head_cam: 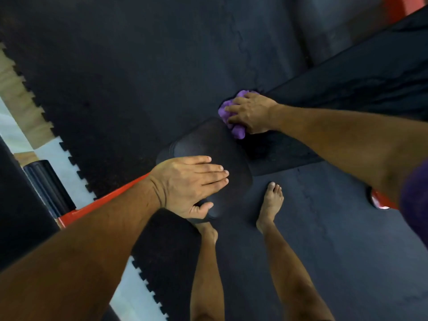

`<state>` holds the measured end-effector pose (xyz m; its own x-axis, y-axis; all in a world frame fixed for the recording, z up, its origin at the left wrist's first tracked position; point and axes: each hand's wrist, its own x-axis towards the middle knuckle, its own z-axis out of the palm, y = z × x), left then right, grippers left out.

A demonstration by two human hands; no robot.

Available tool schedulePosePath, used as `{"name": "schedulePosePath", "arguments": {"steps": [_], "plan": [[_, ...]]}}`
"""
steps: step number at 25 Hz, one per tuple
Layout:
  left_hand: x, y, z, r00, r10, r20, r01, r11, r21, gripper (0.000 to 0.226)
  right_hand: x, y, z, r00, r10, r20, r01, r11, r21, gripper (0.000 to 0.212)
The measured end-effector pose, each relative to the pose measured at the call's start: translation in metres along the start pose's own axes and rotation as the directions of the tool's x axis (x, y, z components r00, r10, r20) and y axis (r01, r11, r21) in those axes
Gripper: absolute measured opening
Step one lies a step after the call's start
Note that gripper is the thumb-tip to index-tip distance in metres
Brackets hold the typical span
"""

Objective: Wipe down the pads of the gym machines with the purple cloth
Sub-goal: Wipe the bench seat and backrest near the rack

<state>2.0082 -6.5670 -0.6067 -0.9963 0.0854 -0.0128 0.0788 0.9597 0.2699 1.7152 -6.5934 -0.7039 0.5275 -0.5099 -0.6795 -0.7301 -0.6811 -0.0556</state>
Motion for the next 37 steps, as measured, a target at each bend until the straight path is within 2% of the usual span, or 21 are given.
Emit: {"name": "schedulePosePath", "arguments": {"steps": [2, 4, 5, 6, 9, 11, 14, 17, 20, 22, 24, 26, 27, 29, 32, 35, 37], "plan": [[0.001, 0.0, -0.001, 1.0, -0.005, 0.001, 0.005, 1.0, 0.001, 0.062, -0.008, -0.021, 0.028, 0.992, -0.129, 0.002, 0.128, 0.981, -0.143, 0.04], [0.002, 0.001, 0.0, 1.0, -0.007, 0.01, 0.007, 1.0, -0.015, 0.062, -0.043, -0.072, 0.058, 0.966, -0.229, 0.117, 0.253, 0.928, -0.275, 0.043], [0.001, 0.001, 0.0, 1.0, -0.008, 0.012, 0.009, 1.0, -0.014, 0.062, -0.062, -0.099, 0.079, 0.953, -0.237, 0.191, 0.285, 0.915, -0.284, 0.048], [0.001, 0.002, 0.001, 1.0, -0.008, 0.011, 0.008, 1.0, -0.012, 0.062, -0.079, -0.118, 0.094, 0.951, -0.245, 0.19, 0.288, 0.925, -0.246, 0.048], [0.002, 0.003, 0.001, 1.0, -0.008, 0.003, 0.008, 1.0, -0.021, 0.062, -0.082, -0.113, 0.103, 0.946, -0.217, 0.242, 0.257, 0.954, -0.151, 0.046], [0.002, 0.002, 0.001, 1.0, -0.01, -0.003, 0.009, 1.0, -0.023, 0.062, -0.051, -0.081, 0.081, 0.977, -0.175, 0.124, 0.19, 0.974, -0.122, 0.043], [0.0, 0.001, 0.002, 1.0, -0.009, 0.004, 0.009, 1.0, -0.018, 0.063, 0.009, -0.036, 0.036, 0.993, 0.116, -0.005, -0.117, 0.993, -0.014, 0.058], [0.0, 0.0, 0.003, 1.0, -0.001, 0.022, 0.001, 1.0, -0.027, 0.063, 0.021, -0.024, 0.021, 0.98, 0.194, -0.041, -0.187, 0.974, 0.131, 0.063], [0.0, 0.0, 0.003, 1.0, -0.006, 0.017, 0.007, 1.0, -0.027, 0.063, -0.025, -0.065, 0.055, 0.991, 0.048, -0.128, -0.039, 0.996, 0.078, 0.048], [0.0, 0.001, 0.003, 1.0, -0.004, 0.005, 0.004, 1.0, -0.025, 0.063, -0.071, -0.099, 0.087, 0.995, -0.078, -0.063, 0.081, 0.995, 0.056, 0.049], [0.0, 0.001, 0.003, 1.0, -0.008, -0.006, 0.008, 1.0, -0.025, 0.063, -0.096, -0.115, 0.101, 0.983, -0.178, 0.037, 0.172, 0.976, 0.137, 0.059], [0.0, 0.001, 0.003, 1.0, -0.011, -0.014, 0.01, 1.0, -0.027, 0.063, -0.093, -0.107, 0.087, 0.971, -0.236, -0.023, 0.237, 0.96, 0.146, 0.046], [0.0, 0.001, 0.003, 1.0, -0.01, -0.015, 0.01, 1.0, -0.027, 0.063, -0.082, -0.094, 0.075, 0.969, -0.225, -0.101, 0.238, 0.96, 0.149, 0.037], [0.0, 0.001, 0.002, 1.0, -0.005, -0.014, 0.005, 1.0, -0.02, 0.063, -0.051, -0.053, 0.05, 0.967, -0.094, -0.238, 0.128, 0.983, 0.131, 0.037], [0.001, 0.0, 0.002, 1.0, -0.005, -0.016, 0.005, 1.0, -0.013, 0.063, -0.017, -0.002, 0.02, 0.964, 0.143, -0.225, -0.107, 0.981, 0.163, 0.069], [0.0, 0.001, 0.003, 1.0, -0.009, -0.014, 0.008, 1.0, -0.015, 0.063, -0.018, -0.023, 0.034, 0.946, 0.229, -0.231, -0.163, 0.948, 0.274, 0.059], [0.001, 0.0, 0.002, 1.0, -0.002, -0.01, 0.002, 1.0, -0.027, 0.062, -0.048, -0.059, 0.062, 0.954, 0.19, -0.232, -0.112, 0.943, 0.314, 0.057]]}}
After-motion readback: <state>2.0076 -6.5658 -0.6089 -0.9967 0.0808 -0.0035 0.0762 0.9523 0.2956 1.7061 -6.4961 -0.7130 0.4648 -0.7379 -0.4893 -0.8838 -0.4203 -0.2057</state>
